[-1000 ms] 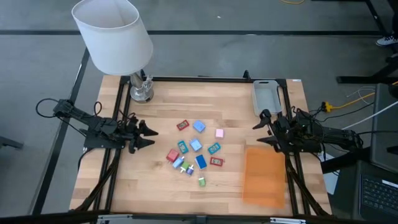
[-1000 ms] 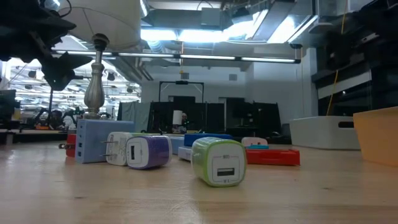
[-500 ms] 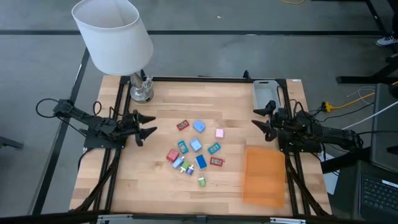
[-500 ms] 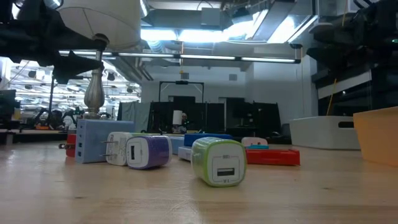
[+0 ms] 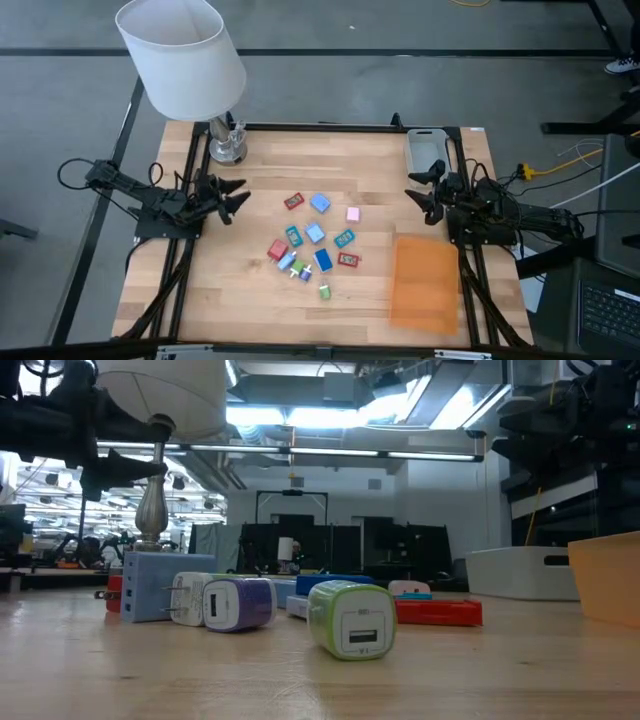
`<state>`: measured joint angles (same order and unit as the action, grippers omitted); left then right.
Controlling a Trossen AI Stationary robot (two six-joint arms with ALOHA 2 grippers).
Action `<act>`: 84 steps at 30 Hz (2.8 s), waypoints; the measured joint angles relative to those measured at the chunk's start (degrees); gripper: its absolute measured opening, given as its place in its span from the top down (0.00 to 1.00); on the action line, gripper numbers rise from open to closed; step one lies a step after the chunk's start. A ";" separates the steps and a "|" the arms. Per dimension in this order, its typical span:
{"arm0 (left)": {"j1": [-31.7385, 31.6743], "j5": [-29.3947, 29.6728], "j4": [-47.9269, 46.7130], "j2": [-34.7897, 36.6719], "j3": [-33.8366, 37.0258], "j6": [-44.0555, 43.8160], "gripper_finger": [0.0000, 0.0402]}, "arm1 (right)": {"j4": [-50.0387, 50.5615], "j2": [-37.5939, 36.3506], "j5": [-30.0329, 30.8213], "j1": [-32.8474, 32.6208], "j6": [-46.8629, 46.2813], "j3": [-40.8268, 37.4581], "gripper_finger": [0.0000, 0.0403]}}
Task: Pick & Place Office items
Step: Put the top red digital clock into the gray bin
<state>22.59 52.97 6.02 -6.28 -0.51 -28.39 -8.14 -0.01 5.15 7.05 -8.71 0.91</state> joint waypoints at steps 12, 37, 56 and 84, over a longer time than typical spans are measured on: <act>-0.88 5.81 1.38 0.02 0.00 0.38 0.32 | -10.09 0.00 -0.02 0.00 2.49 -0.02 0.35; -1.43 -3.25 -2.45 -1.82 0.00 6.10 0.32 | -14.60 0.00 10.37 0.00 2.06 -0.02 0.35; -24.49 -25.97 -13.48 -49.53 -24.48 19.54 0.32 | -13.87 0.00 13.93 0.02 4.94 -0.02 0.35; -32.71 -30.58 -12.57 -80.13 -39.54 16.09 0.32 | -11.98 0.00 13.46 0.02 4.72 -0.02 0.35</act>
<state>-10.12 22.39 -6.54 -86.41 -40.05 -12.30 -20.12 -0.01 18.61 7.07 -3.99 0.89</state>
